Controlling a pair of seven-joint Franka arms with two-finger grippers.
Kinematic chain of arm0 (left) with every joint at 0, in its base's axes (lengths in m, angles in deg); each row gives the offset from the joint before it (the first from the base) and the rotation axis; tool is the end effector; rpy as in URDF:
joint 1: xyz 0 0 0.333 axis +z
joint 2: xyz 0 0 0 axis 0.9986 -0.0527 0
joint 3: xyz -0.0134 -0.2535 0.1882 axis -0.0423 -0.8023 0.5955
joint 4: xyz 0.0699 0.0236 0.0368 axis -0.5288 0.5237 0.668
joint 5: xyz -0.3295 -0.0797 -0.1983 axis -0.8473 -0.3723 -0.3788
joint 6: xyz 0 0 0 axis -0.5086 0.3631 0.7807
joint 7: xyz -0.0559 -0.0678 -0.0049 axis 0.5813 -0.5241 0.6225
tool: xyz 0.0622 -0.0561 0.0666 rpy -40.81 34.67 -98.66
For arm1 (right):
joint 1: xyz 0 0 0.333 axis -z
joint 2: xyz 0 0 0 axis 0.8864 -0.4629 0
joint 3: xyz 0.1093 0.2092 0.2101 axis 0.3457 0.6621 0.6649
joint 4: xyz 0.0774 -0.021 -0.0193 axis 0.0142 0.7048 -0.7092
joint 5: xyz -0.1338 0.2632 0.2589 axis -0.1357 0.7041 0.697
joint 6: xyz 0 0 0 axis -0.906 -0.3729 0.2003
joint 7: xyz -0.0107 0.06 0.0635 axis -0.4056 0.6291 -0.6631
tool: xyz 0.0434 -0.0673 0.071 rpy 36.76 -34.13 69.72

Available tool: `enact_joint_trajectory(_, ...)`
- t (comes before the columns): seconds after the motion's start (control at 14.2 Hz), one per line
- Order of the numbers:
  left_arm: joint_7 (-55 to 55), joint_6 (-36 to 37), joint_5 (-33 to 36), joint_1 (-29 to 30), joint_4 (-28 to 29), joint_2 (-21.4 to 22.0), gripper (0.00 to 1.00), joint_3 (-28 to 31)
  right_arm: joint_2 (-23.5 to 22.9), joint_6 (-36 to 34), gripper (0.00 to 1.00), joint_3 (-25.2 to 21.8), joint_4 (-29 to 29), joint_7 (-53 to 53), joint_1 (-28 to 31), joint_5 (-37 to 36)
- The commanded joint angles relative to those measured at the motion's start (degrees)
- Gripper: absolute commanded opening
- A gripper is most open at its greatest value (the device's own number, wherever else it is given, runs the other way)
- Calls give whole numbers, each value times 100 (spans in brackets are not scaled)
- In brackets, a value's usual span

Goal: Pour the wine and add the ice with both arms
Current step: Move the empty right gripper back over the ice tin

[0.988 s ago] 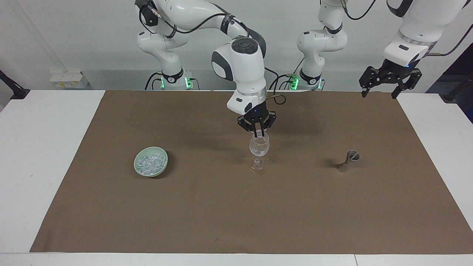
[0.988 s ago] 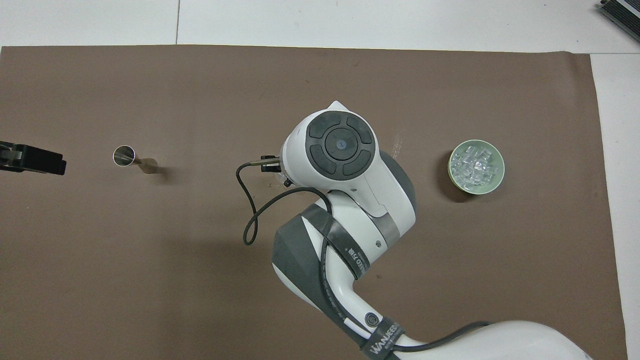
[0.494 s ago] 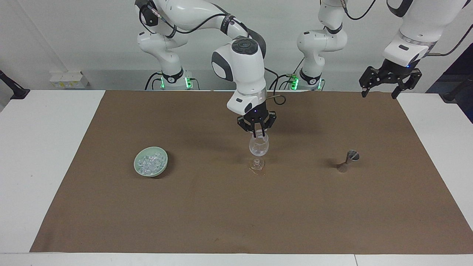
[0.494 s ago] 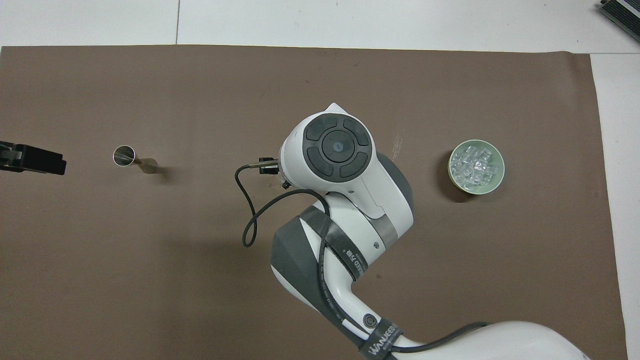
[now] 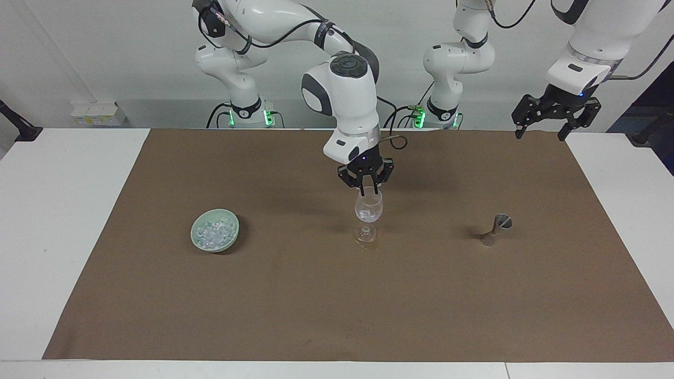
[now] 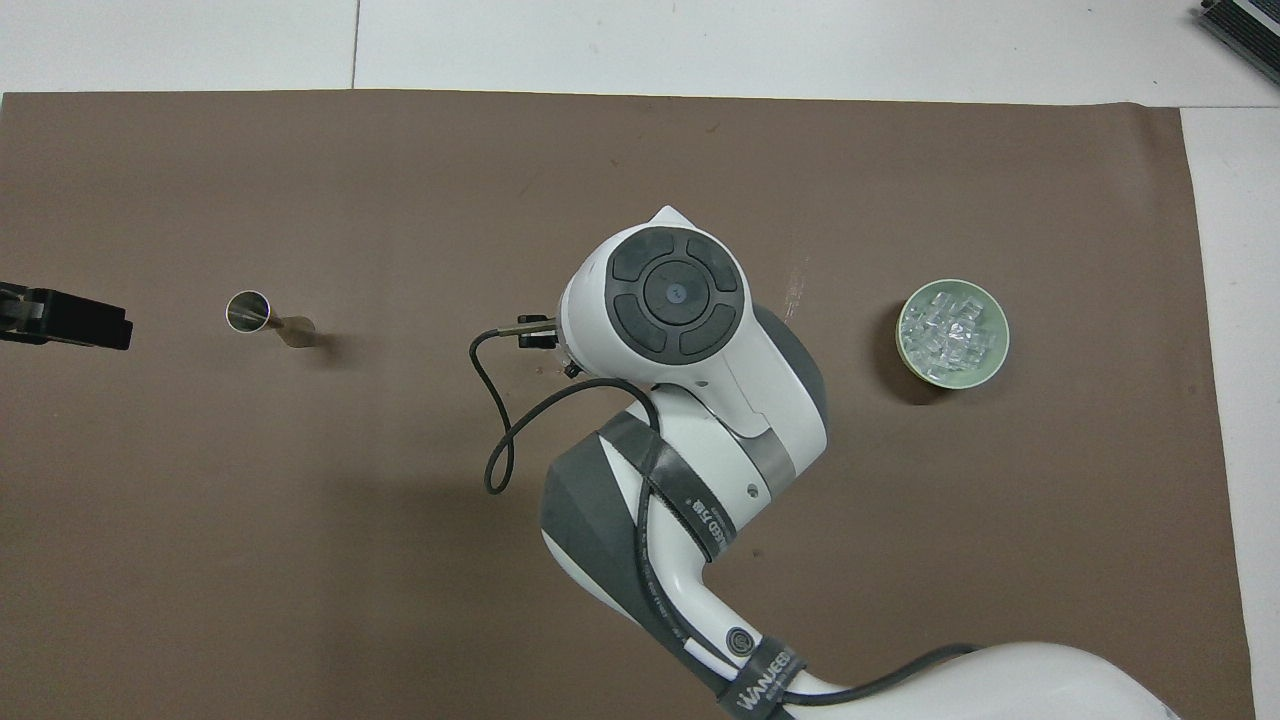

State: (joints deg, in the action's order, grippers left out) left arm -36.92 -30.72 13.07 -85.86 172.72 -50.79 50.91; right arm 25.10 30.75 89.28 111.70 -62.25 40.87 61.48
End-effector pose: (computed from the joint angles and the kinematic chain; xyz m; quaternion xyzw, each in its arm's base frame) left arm 0.5364 -0.0375 0.6560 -0.9960 0.0852 -0.0187 0.0177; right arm 0.5644 0.4102 0.4819 -0.9932 -0.0185 -0.0721 0.0899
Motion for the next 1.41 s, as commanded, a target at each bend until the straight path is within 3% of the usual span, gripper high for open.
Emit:
enact_joint_trajectory(0.0,34,-36,-61,64,50,68,100,-20,28,92,35,46,9,47,28,-30)
enact_joint_trajectory(0.28,34,-36,-61,64,50,68,100,-20,98,31,35,46,-61,3,37,22)
enact_joint_trajectory(0.42,34,-36,-61,64,50,68,100,-20,370,-92,37,37,-9,3,46,31)
enact_joint_trajectory(0.56,34,-36,-61,64,50,59,100,-20,572,-425,53,37,18,-6,133,31)
enact_joint_trajectory(0.71,34,-36,-61,64,50,68,100,-20,853,-646,56,11,210,3,273,31)
enact_joint_trajectory(0.78,34,-36,-61,64,50,68,100,-20,1028,-672,64,19,368,12,422,22)
enact_joint_trajectory(0.92,34,-36,-61,64,50,68,100,-20,1563,-664,92,19,929,117,773,22)
enact_joint_trajectory(0.99,34,-36,-61,64,50,68,100,-20,1819,-673,100,19,1150,161,915,22)
enact_joint_trajectory(1.13,34,-36,-61,64,50,68,100,-20,2337,-952,100,19,1493,563,1309,31)
enact_joint_trajectory(1.34,34,-36,-61,64,50,68,100,-20,2839,-1646,100,-33,1460,1459,1977,267)
